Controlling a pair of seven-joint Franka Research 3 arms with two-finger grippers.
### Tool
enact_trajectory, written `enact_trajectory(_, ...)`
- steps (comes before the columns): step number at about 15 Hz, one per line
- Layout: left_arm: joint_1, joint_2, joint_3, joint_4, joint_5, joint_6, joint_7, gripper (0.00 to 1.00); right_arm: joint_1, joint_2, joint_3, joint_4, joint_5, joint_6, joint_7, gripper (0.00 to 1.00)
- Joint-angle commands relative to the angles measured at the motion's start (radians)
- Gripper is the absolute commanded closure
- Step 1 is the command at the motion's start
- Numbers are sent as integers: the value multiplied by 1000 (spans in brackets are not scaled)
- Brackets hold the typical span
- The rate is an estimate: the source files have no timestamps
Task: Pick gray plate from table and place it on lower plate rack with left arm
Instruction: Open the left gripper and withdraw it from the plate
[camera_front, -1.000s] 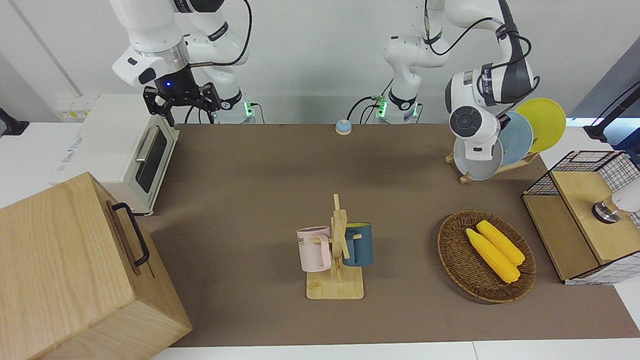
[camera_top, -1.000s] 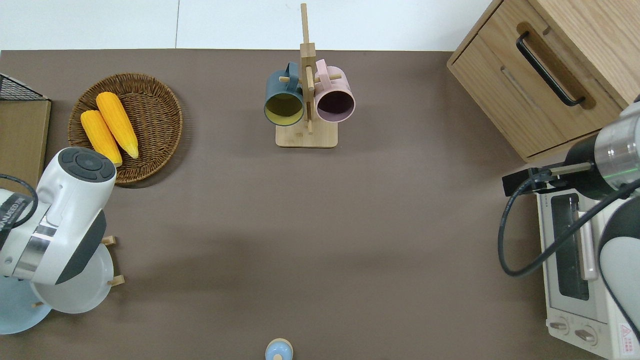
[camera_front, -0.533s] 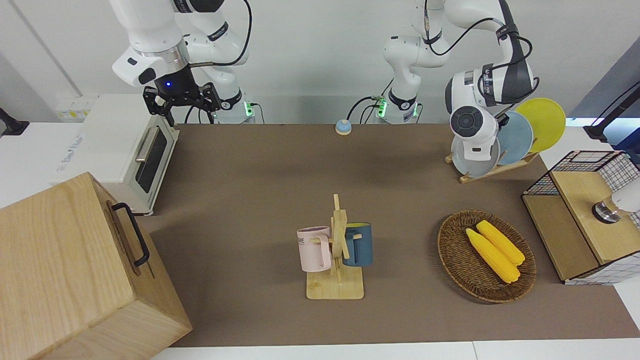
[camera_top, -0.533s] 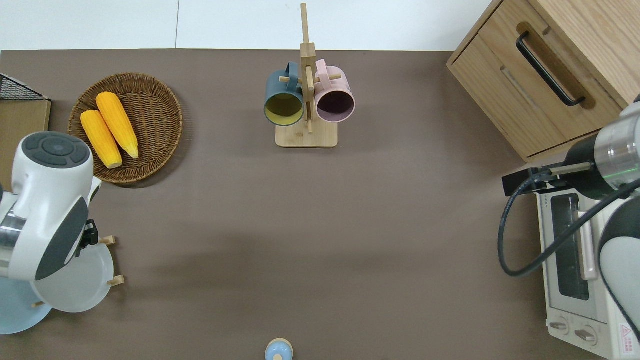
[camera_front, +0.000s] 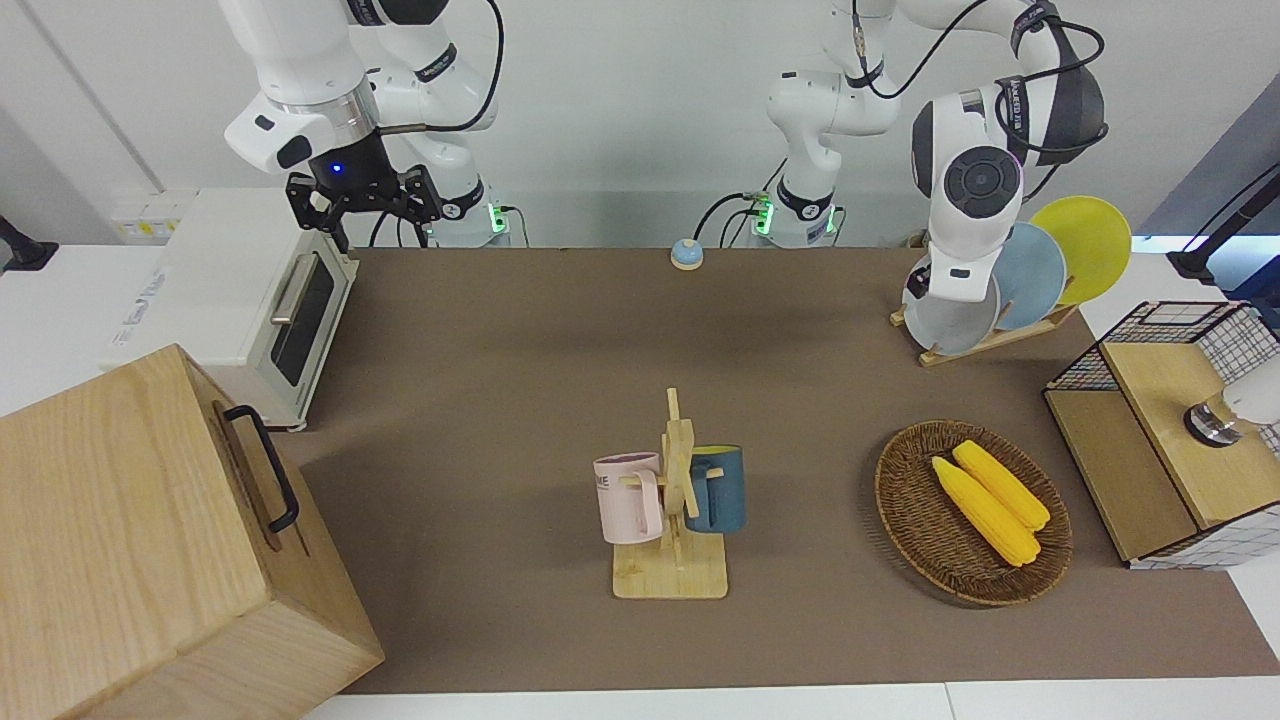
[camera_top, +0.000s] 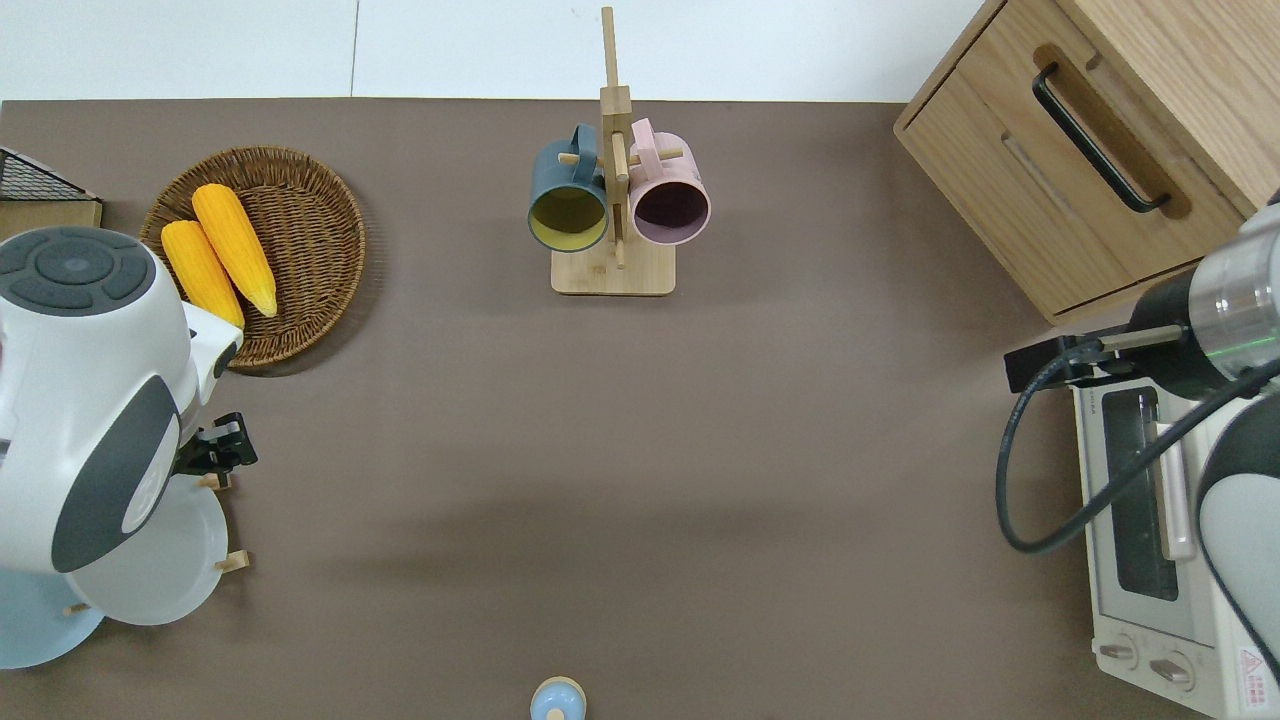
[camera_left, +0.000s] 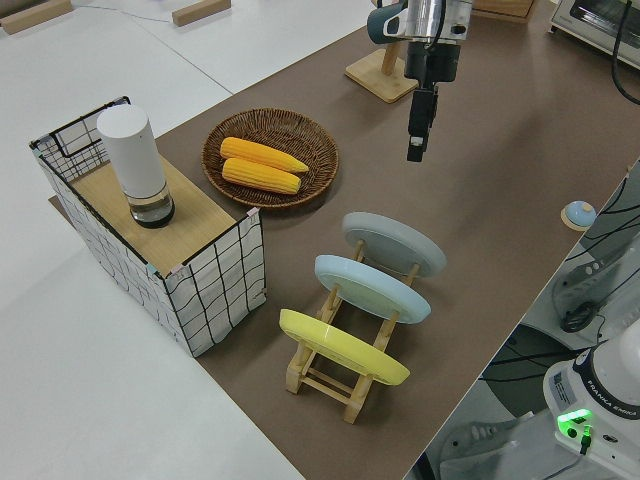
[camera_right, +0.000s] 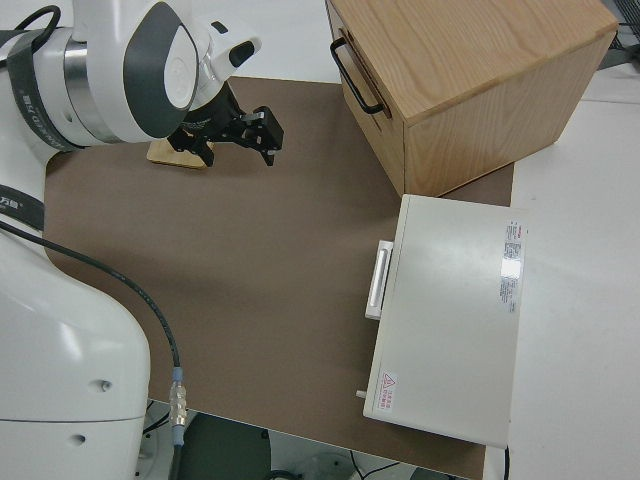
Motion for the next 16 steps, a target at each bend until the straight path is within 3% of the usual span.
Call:
enact_trajectory(1, -2, -54, 32, 60, -121, -22, 153, 7, -19, -3, 17, 9, -2, -14, 13, 17)
enact_trajectory(3, -1, -71, 91, 106, -192, -38, 274, 5, -20, -3, 17, 9, -2, -14, 13, 17)
enact_trajectory(8, 0, -83, 110, 184, -241, -65, 483, 9, -20, -1, 17, 9, -2, -14, 13, 17)
enact_trajectory(16, 5, -76, 118, 299, -433, -102, 486, 9, -19, -3, 16, 9, -2, -14, 13, 17)
